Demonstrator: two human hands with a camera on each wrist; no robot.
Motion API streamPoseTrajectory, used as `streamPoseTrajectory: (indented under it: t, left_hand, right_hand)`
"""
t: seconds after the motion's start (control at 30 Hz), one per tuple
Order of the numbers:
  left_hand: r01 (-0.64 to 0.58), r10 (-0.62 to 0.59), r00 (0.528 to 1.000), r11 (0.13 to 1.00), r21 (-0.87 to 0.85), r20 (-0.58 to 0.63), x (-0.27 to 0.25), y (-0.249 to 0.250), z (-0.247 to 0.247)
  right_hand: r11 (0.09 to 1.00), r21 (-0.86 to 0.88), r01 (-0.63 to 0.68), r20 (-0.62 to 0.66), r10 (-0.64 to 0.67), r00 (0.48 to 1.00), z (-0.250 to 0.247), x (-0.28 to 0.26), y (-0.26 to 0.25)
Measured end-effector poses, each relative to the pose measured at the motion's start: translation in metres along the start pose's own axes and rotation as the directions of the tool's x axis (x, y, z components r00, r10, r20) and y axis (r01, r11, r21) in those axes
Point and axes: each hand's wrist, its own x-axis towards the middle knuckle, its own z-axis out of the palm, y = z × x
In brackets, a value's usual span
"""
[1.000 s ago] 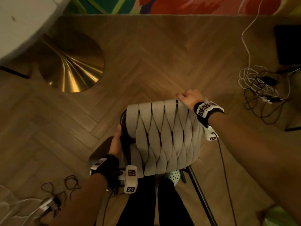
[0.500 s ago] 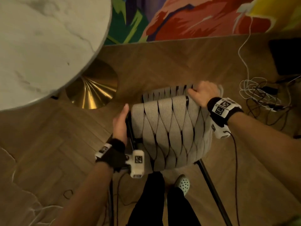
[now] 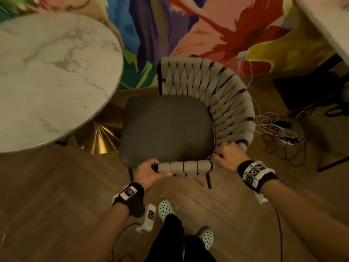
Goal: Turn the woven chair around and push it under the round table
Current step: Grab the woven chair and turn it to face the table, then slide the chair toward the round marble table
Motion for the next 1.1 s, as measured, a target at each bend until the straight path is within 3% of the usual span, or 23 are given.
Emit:
streamPoseTrajectory:
  t: [0.23, 0.4, 0.5, 0.57, 0.63, 0.7, 0.73, 0.77, 0.83, 0.87, 0.9, 0.93, 1.0, 1.1]
  left_hand:
    - [0.072, -0.081, 0.996, 0.981, 0.178, 0.043, -0.041, -0.062, 0.032]
    - [0.112, -0.155, 0.981, 0.945, 0.308, 0.12, -0.091, -0.112, 0.084]
    - [0.196, -0.236, 0.968, 0.925, 0.325, 0.086, -0.116, -0.128, 0.112]
    - [0.225, -0.264, 0.961, 0.918, 0.328, 0.082, -0.128, -0.134, 0.125]
    - [0.258, -0.29, 0.955, 0.921, 0.291, 0.07, -0.138, -0.136, 0.13]
    - [0.356, -0.362, 0.932, 0.922, 0.154, 0.012, -0.147, -0.134, 0.135]
    - [0.424, -0.423, 0.906, 0.906, 0.023, -0.03, -0.15, -0.135, 0.136]
    - [0.503, -0.518, 0.853, 0.847, -0.171, -0.06, -0.154, -0.133, 0.138]
    - [0.572, -0.69, 0.723, 0.622, -0.535, -0.029, -0.162, -0.121, 0.146]
    - [0.566, -0.729, 0.684, 0.506, -0.651, 0.028, -0.163, -0.112, 0.15]
    - [0.564, -0.733, 0.674, 0.427, -0.707, 0.094, -0.164, -0.102, 0.154]
    - [0.558, -0.714, 0.678, 0.345, -0.755, 0.175, -0.164, -0.091, 0.159]
    - [0.543, -0.643, 0.701, 0.202, -0.815, 0.308, -0.162, -0.077, 0.17]
    - [0.537, -0.693, 0.659, 0.16, -0.828, 0.293, -0.147, -0.072, 0.18]
  right_hand:
    - [0.995, 0.099, 0.009, 0.214, -0.03, 0.976, 0.068, -0.066, -0.025]
    - [0.977, 0.199, -0.078, 0.341, 0.005, 0.94, 0.125, -0.133, -0.031]
    - [0.929, 0.321, -0.183, 0.414, 0.036, 0.91, 0.142, -0.167, -0.029]
    - [0.811, 0.496, -0.31, 0.387, 0.113, 0.915, 0.154, -0.183, -0.016]
    - [0.615, 0.659, -0.432, 0.344, 0.264, 0.901, 0.164, -0.197, 0.001]
    - [0.352, 0.79, -0.502, 0.332, 0.443, 0.833, 0.165, -0.212, 0.016]
    - [0.185, 0.841, -0.508, 0.35, 0.529, 0.773, 0.161, -0.218, 0.023]
    - [-0.004, 0.86, -0.51, 0.411, 0.597, 0.689, 0.159, -0.221, 0.029]
    - [-0.349, 0.803, -0.482, 0.591, 0.568, 0.573, 0.161, -0.223, 0.041]
    - [-0.475, 0.752, -0.457, 0.659, 0.507, 0.556, 0.163, -0.22, 0.046]
    - [-0.568, 0.693, -0.444, 0.711, 0.433, 0.554, 0.163, -0.215, 0.048]
    - [-0.632, 0.642, -0.434, 0.742, 0.369, 0.56, 0.167, -0.21, 0.049]
    - [-0.658, 0.593, -0.464, 0.768, 0.291, 0.57, 0.171, -0.196, 0.049]
    - [-0.613, 0.569, -0.548, 0.796, 0.242, 0.555, 0.177, -0.175, 0.045]
